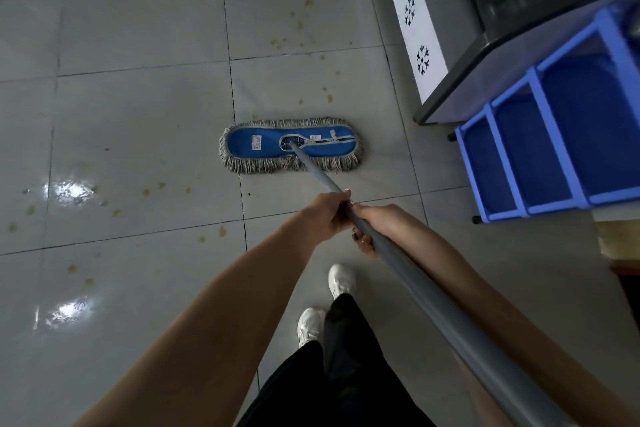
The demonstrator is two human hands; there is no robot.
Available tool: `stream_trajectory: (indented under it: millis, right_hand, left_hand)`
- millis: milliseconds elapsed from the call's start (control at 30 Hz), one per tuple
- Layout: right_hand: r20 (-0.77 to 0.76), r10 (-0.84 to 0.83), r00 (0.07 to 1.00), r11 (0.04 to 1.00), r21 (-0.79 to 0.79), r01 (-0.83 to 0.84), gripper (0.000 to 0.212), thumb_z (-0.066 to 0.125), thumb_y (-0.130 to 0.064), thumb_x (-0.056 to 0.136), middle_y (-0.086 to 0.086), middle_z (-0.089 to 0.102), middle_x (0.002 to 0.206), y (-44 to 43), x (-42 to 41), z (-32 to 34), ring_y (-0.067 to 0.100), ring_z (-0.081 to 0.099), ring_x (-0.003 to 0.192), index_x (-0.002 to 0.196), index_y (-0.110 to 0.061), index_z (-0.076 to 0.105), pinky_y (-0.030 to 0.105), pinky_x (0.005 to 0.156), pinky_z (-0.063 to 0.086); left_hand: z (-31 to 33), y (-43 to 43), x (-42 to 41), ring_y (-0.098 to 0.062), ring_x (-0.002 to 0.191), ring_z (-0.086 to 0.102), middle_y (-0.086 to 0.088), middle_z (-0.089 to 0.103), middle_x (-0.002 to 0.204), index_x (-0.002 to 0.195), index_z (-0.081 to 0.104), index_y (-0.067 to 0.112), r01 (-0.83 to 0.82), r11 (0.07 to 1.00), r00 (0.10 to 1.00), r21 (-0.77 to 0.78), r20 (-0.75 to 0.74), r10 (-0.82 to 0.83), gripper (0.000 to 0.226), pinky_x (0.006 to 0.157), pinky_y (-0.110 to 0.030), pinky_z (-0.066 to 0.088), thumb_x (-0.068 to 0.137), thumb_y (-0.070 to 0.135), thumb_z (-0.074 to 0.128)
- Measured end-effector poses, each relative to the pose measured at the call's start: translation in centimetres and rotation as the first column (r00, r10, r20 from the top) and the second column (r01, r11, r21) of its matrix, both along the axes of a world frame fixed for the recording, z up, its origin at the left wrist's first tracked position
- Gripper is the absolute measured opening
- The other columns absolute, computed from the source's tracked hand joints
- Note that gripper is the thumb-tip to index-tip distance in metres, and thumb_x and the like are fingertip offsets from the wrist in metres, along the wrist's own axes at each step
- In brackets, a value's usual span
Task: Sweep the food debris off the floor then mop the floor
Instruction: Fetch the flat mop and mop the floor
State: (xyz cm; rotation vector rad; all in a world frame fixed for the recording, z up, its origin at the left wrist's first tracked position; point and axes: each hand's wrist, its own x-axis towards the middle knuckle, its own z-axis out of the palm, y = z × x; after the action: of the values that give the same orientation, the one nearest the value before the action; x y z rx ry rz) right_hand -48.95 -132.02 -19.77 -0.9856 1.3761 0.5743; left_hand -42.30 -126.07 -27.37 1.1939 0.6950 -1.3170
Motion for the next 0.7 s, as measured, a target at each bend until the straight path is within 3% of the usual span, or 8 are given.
stream_trajectory:
  millis: [267, 400, 567, 700]
  right_hand:
    - [0.035, -0.018, 0.999, 0.999, -0.039, 0.02, 0.039, 0.058, -0.031, 0.093, 0.009, 0.047, 0.034, -4.3, 5.0, -0.1, 0.014, 0.041, 0.028, 0.069, 0.0, 0.051, 0.011, 0.03, 0.035]
    - [0.027, -0.016, 1.0, 1.0, -0.009, 0.017, 0.042, 0.057, -0.032, 0.093, 0.007, 0.045, 0.03, -7.6, 8.3, 0.3, 0.011, 0.035, 0.018, 0.067, 0.0, 0.048, 0.01, 0.029, 0.035]
    - [-0.017, 0.037, 0.999, 0.999, 0.029, -0.037, 0.044, 0.055, -0.035, 0.094, 0.012, 0.048, 0.048, -11.9, 12.4, 0.6, 0.01, 0.034, 0.016, 0.068, 0.001, 0.047, 0.01, 0.028, 0.035]
    - [-0.019, 0.04, 0.999, 0.999, 0.038, -0.039, 0.044, 0.055, -0.035, 0.094, 0.009, 0.048, 0.038, -14.3, 15.2, 0.2, 0.011, 0.034, 0.016, 0.068, 0.0, 0.047, 0.01, 0.028, 0.035]
  left_hand:
    - [0.1, -4.1, 4.9, -0.015, 0.061, 0.046, -0.007, 0.043, 0.068, 0.073, 0.043, 0.006, -0.028, 1.0, 1.0, -0.007, 0.007, 0.028, 0.027, 0.036, -0.02, 0.05, 0.099, 0.013, 0.043]
    - [0.4, -7.4, 7.8, -0.016, 0.06, 0.047, -0.007, 0.043, 0.067, 0.072, 0.043, 0.005, -0.061, 0.998, 0.998, 0.009, 0.026, 0.061, 0.028, 0.036, -0.021, 0.049, 0.099, 0.014, 0.043]
    - [0.8, -11.3, 11.7, -0.015, 0.059, 0.045, -0.006, 0.041, 0.065, 0.071, 0.043, 0.006, -0.093, 0.995, 0.995, 0.022, 0.029, 0.093, 0.028, 0.037, -0.019, 0.049, 0.098, 0.013, 0.044]
    - [0.7, -13.4, 14.5, -0.015, 0.061, 0.046, -0.006, 0.042, 0.068, 0.073, 0.043, 0.006, -0.093, 0.995, 0.995, 0.027, 0.026, 0.092, 0.026, 0.039, -0.019, 0.05, 0.098, 0.013, 0.044]
